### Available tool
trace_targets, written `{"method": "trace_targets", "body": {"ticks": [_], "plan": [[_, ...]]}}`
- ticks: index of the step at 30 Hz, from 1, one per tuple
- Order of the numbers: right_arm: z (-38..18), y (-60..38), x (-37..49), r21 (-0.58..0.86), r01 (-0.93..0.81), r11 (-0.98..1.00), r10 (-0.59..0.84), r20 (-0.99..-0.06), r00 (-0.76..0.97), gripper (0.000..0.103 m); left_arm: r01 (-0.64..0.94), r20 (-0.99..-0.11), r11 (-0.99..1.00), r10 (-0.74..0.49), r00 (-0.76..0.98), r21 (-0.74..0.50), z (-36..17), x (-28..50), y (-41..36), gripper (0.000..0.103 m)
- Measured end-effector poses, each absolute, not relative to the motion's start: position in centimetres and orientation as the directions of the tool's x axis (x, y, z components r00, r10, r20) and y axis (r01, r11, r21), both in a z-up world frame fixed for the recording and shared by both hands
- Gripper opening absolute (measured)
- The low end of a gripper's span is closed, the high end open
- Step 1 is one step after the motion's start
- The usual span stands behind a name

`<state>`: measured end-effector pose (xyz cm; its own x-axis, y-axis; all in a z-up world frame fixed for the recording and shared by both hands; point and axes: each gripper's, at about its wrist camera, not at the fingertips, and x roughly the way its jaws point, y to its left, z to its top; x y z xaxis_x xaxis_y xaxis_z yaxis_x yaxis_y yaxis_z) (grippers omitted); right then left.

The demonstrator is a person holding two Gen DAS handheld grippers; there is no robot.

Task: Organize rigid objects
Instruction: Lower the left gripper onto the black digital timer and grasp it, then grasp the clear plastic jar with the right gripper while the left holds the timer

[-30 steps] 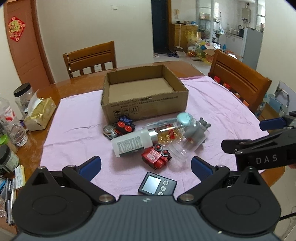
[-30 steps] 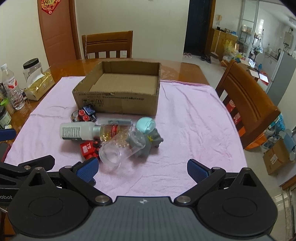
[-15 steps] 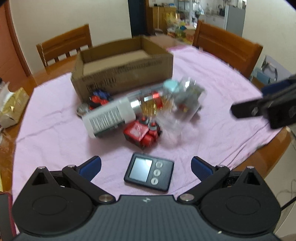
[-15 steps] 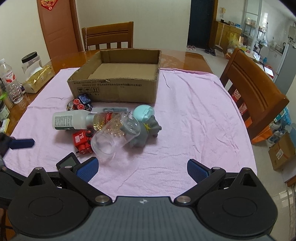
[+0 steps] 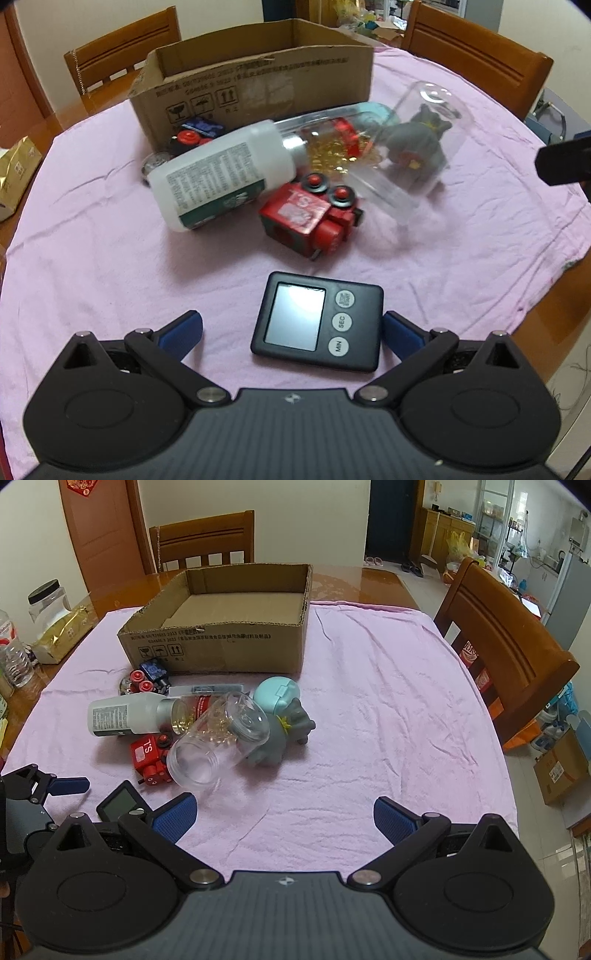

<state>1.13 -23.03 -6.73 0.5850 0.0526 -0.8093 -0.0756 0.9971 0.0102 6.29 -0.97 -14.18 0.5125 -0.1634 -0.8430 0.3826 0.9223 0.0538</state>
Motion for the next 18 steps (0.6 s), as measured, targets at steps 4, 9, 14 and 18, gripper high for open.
{"method": "trace_targets", "body": {"ticks": [4,9,14,18], "plan": [[-6.8,-22.7,1.6,0.013,-0.078,0.997,0.056,-0.810,0.583,0.103,0.352,-0.843,0.935,-0.157,0.515,0.042,-14.3,7.1,0.5,0.103],[-7.0,-22.3,2.2,0.015,-0.086,0.996,0.062,-0.814,0.578,0.103,0.305,-0.844,0.952,-0.157,0.512,0.007,-14.4,8.0,1.9,0.097],[-7.1,-22.0,2.6,0.011,-0.091,0.996,0.061,-0.816,0.575,0.103,0.329,-0.837,0.944,-0.173,0.519,0.009,-13.7,7.2,1.3,0.073],[-7.0,-21.8,2.9,0.003,-0.100,0.995,0.061,-0.813,0.578,0.103,0.332,-0.839,0.943,-0.175,0.514,0.007,-13.5,6.9,0.9,0.069]]}}
